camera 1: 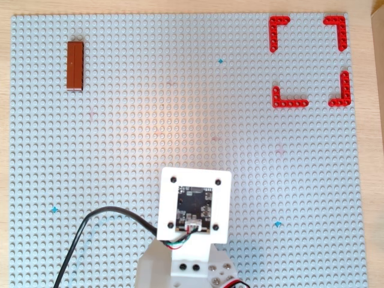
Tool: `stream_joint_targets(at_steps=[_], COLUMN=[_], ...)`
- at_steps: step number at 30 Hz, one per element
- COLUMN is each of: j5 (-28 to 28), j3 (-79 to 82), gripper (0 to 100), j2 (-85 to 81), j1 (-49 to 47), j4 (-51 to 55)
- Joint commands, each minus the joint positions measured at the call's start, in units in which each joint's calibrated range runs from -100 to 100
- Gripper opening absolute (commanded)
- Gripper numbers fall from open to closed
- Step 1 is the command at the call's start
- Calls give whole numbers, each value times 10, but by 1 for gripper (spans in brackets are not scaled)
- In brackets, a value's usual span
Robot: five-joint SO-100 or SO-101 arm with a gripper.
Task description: Grab and store lego
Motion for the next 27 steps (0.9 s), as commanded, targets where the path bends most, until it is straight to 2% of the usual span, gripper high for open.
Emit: stream_joint_targets(at_steps=[1,6,14,20,27], j5=[-2,-7,-95,-106,-90], j3=[3,-6,-6,-77,-318], gripper=[2,1,2,2,2], j2=[-7,-6,43,226,537], j1=[3,-5,-120,-142,-157], j4=[2,-20,-161,-251,-262])
